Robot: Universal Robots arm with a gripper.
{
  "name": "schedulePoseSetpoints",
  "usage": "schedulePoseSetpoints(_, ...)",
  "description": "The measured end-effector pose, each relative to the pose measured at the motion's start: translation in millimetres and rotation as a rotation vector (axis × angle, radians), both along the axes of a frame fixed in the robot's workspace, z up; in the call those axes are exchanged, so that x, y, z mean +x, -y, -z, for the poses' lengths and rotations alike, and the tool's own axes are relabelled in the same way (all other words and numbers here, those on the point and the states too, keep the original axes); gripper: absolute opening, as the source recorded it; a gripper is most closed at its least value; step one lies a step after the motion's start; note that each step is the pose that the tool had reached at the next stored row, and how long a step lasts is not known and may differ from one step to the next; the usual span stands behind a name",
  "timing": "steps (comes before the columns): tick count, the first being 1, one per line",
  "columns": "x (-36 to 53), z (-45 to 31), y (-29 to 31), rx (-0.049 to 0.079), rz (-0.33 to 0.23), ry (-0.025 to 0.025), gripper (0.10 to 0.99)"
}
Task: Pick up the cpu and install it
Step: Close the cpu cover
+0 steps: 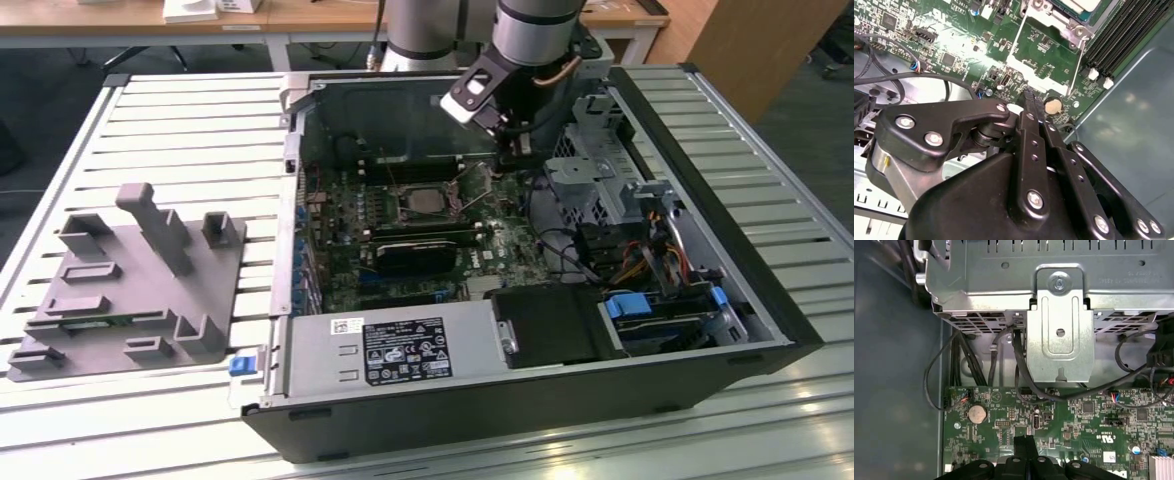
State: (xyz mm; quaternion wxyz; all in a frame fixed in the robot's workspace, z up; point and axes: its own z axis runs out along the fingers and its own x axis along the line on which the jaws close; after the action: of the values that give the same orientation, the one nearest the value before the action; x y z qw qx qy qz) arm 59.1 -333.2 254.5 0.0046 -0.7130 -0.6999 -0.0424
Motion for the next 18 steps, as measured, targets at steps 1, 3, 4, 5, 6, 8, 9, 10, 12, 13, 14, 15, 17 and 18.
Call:
schedulePoseSetpoints(1,0.6,0.8,-0.1,0.000,0.000,0.0000,0.106)
schedulePoseSetpoints(3,1.2,2.8,-0.2,0.000,0.000,-0.0002,0.106)
schedulePoseSetpoints(4,1.6,3.8,-0.3,0.000,0.000,-0.0002,0.106)
schedulePoseSetpoints(5,1.9,4.8,-0.4,0.000,0.000,-0.0003,0.106)
schedulePoseSetpoints(6,2.2,5.8,-0.5,0.000,0.000,-0.0003,0.106)
schedulePoseSetpoints(8,2.6,8.0,-0.6,0.000,0.000,-0.0003,0.106)
schedulePoseSetpoints(9,2.7,9.2,-0.7,0.000,0.000,-0.0004,0.106)
schedulePoseSetpoints(10,2.9,10.5,-0.9,0.000,0.000,-0.0004,0.106)
schedulePoseSetpoints(12,3.0,12.7,-1.2,0.000,0.000,-0.0005,0.106)
schedulePoseSetpoints(13,3.0,13.5,-1.3,0.000,0.000,-0.0005,0.106)
schedulePoseSetpoints(14,3.1,13.7,-1.4,0.000,0.000,-0.0005,0.106)
schedulePoseSetpoints(15,3.0,13.7,-1.4,0.000,0.000,-0.0010,0.106)
schedulePoseSetpoints(17,2.0,13.7,-1.4,0.000,0.000,-0.0035,0.106)
schedulePoseSetpoints(18,1.1,13.7,-1.4,0.000,0.000,-0.0048,0.106)
